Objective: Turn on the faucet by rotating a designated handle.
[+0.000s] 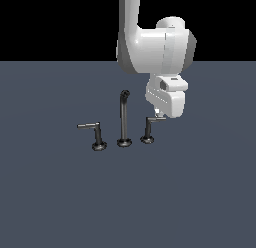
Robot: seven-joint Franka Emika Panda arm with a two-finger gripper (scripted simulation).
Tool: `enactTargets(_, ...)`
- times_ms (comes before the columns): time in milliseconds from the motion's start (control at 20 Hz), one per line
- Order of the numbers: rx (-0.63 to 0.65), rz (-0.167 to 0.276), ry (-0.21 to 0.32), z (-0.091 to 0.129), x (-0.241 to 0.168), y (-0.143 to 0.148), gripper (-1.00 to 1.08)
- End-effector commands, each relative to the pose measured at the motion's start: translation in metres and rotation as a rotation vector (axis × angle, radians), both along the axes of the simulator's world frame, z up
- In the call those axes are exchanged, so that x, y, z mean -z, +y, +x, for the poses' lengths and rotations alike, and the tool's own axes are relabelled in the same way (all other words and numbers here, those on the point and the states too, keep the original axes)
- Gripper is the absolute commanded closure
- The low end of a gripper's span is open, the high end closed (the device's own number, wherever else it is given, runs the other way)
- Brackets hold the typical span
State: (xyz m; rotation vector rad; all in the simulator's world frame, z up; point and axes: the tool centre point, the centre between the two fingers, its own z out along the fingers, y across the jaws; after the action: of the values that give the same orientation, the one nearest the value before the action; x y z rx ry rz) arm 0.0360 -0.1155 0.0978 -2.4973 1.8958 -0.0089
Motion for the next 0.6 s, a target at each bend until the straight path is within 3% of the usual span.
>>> enactTargets(0, 0.010, -0.002, 0.008, -0.010, 0.000, -0.011, 1.08)
enactTargets(50, -0.002, 0.001, -0.001, -0.001, 0.000, -0.001, 1.08)
enactTargets(550, 0.005, -0.001, 0.005, -0.036, 0.000, -0.006, 1.08)
